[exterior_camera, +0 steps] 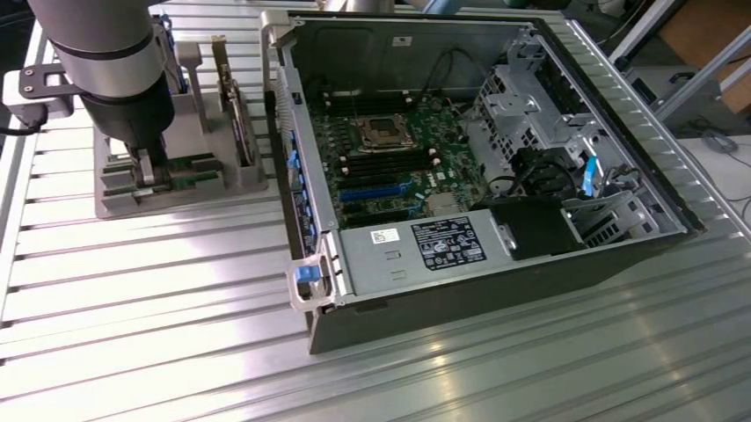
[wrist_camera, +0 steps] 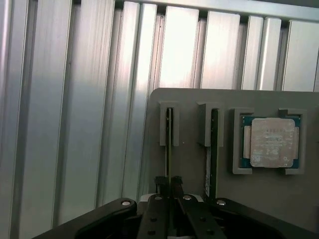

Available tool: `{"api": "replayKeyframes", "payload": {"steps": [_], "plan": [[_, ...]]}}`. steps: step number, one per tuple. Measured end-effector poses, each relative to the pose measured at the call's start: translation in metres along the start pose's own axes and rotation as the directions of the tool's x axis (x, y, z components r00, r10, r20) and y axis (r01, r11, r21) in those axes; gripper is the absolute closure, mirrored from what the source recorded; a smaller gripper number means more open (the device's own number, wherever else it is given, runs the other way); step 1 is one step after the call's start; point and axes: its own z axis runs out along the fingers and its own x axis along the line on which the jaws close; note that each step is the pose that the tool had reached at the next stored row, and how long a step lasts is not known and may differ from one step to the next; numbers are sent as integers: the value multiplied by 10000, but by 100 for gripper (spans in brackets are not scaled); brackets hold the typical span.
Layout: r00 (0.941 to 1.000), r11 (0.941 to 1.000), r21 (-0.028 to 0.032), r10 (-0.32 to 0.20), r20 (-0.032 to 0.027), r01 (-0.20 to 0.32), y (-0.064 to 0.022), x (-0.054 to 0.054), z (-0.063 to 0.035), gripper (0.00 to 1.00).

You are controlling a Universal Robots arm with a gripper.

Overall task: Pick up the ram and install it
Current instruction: 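Pick up the ram and move it above insertion slot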

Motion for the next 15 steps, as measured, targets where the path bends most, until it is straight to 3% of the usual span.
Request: {"api": "replayKeyframes", "payload": {"steps": [10, 15], "plan": [[10000, 10000, -1, 0, -3, 0, 10, -3, -225, 86], [10000, 10000, 0, 0, -2, 0, 20, -7, -462, 86]]}}
